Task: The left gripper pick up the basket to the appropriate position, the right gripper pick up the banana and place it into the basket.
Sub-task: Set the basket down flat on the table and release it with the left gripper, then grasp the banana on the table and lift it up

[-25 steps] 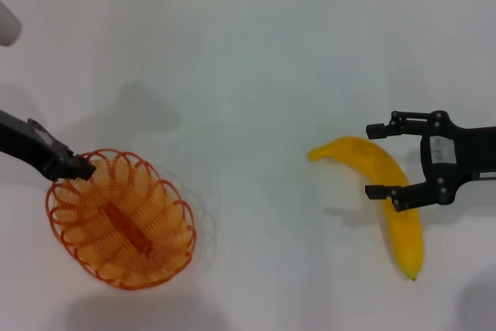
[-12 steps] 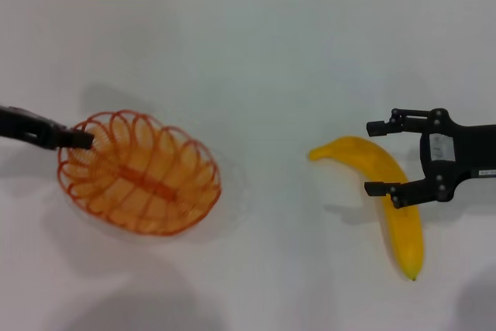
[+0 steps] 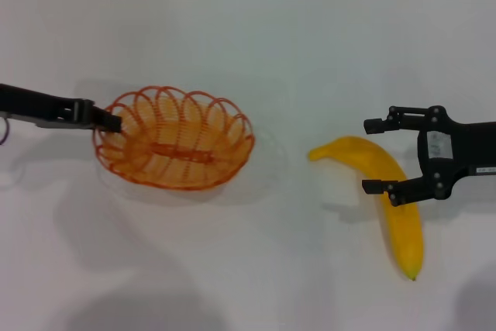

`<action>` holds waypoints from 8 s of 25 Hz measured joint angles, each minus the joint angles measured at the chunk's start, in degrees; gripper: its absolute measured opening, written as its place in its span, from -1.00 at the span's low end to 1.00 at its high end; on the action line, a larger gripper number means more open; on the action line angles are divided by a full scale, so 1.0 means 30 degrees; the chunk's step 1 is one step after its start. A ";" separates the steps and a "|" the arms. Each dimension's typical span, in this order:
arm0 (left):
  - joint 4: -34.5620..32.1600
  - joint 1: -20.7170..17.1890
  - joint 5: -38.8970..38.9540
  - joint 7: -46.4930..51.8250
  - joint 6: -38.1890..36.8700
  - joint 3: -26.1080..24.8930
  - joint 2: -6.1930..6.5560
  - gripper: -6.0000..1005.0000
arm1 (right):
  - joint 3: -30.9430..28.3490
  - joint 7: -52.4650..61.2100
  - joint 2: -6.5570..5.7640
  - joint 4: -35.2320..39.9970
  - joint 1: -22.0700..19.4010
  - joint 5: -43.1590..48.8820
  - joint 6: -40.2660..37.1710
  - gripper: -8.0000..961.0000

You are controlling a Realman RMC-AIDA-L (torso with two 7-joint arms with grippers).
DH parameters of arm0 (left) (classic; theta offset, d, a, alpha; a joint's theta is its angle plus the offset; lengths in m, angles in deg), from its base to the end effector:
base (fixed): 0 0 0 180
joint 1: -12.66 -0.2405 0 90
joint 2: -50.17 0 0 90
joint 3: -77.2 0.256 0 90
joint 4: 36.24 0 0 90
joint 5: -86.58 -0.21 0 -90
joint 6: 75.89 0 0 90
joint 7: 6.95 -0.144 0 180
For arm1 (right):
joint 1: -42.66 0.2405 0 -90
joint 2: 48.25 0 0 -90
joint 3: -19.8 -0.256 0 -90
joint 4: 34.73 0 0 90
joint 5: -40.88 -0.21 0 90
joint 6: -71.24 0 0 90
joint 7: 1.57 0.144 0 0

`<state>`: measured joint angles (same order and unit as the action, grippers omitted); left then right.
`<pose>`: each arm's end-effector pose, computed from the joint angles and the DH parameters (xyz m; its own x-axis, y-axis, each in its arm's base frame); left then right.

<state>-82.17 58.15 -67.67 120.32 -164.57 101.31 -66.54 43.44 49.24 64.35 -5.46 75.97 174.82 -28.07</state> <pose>-0.2626 0.3853 0.0455 0.4541 0.8621 0.2250 0.8874 -0.4154 -0.1998 0.2961 0.3093 0.0276 0.9322 -0.0132 -0.3616 -0.0933 -0.9744 -0.2048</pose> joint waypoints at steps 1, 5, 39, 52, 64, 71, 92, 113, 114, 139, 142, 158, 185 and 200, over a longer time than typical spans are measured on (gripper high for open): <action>0.0262 0.0121 0.0021 0.0477 0.0012 0.0083 -0.0003 -0.82 | 0.0000 -0.0001 0.0000 0.0000 0.0011 0.0000 -0.0007 0.79; 0.1438 0.0561 -0.0183 0.1920 0.0046 0.0253 0.0049 -0.81 | 0.0000 -0.0001 0.0009 0.0000 0.0029 -0.0010 -0.0050 0.79; 0.6398 0.1774 -0.0262 0.3877 0.2162 0.1717 -0.0051 -0.65 | 0.0000 -0.0002 0.0114 0.0000 0.0292 -0.0058 0.0059 0.78; 0.6407 0.1766 -0.0262 0.3661 0.1718 0.1709 -0.0033 -0.44 | 0.0001 -0.0001 0.0115 0.0000 0.0240 -0.0058 0.0059 0.77; 0.6407 0.1767 -0.0006 0.2718 0.0634 0.1730 -0.0042 -0.15 | 0.0000 -0.0001 0.0115 0.0000 0.0204 -0.0058 0.0023 0.77; 0.6408 0.1575 0.0004 0.2549 -0.0126 0.1727 -0.0084 0.08 | 0.0000 -0.0001 0.0115 0.0000 0.0202 -0.0058 -0.0038 0.76; -0.1961 -0.2218 0.3433 0.1226 -0.4017 0.1399 0.0088 0.08 | -0.0748 -0.0001 -0.0053 0.0000 -0.0035 -0.0057 -0.0328 0.75; 0.0828 -0.6804 1.0291 -1.9610 -0.6015 0.1425 0.0000 0.08 | -0.2341 0.1194 -0.0392 -0.0002 -0.0401 -0.0099 -0.0645 0.74; 0.0887 -0.6814 1.0170 -1.9662 -0.5992 0.1409 0.0007 0.08 | -0.2343 0.1196 -0.0392 -0.0002 -0.0412 -0.0174 -0.0646 0.74; 0.0923 -0.6710 1.0073 -1.9542 -0.6063 0.1392 0.0014 0.08 | -0.2343 0.1171 -0.0384 0.0000 -0.0508 -0.0527 -0.0939 0.73; 0.0917 -0.6743 1.0143 -1.9533 -0.6076 0.1392 0.0021 0.08 | -0.2342 0.1170 -0.0383 0.0000 -0.0536 -0.0527 -0.0939 0.73; 0.0585 -0.6546 1.0126 -1.8981 -0.6046 0.0940 0.0093 0.08 | 0.2812 1.3153 0.1097 1.2907 -0.0237 -0.1716 -0.5106 0.72; 0.1847 -0.5842 0.8337 -1.9459 -0.5990 0.0975 -0.0020 0.08 | 0.7691 1.7013 0.1027 0.9363 0.0223 0.1480 0.0383 0.71; 0.2792 -0.5705 0.8448 -2.0230 -0.5917 0.0954 -0.0018 0.08 | 0.8081 1.6288 0.1032 0.7041 0.0273 0.2215 0.2937 0.70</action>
<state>-73.80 41.04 -42.33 59.63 -182.32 104.18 -66.59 67.68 98.10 67.44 15.66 76.79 181.47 -19.26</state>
